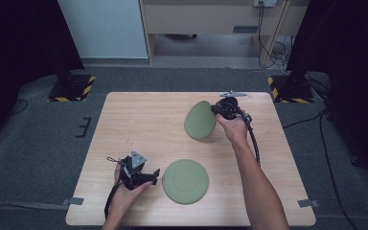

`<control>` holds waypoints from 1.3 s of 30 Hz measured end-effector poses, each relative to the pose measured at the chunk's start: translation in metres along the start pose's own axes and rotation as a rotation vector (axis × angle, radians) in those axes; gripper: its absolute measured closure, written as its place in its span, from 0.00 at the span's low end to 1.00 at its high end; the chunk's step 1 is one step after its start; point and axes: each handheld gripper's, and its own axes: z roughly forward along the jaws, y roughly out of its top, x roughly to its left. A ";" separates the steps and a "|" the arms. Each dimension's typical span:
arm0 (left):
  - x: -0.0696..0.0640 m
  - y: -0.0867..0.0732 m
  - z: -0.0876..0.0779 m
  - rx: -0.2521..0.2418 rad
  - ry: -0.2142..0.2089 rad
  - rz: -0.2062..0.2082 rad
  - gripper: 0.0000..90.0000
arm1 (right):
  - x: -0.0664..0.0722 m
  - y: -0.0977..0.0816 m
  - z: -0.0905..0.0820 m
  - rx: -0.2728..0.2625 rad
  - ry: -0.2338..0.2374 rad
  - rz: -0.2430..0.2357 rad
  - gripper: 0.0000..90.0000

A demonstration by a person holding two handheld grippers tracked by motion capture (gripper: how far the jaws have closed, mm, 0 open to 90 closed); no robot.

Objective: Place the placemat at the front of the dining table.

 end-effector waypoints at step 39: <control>0.000 -0.001 0.001 0.007 0.005 0.000 0.04 | -0.032 -0.036 0.015 0.084 -0.019 0.078 0.96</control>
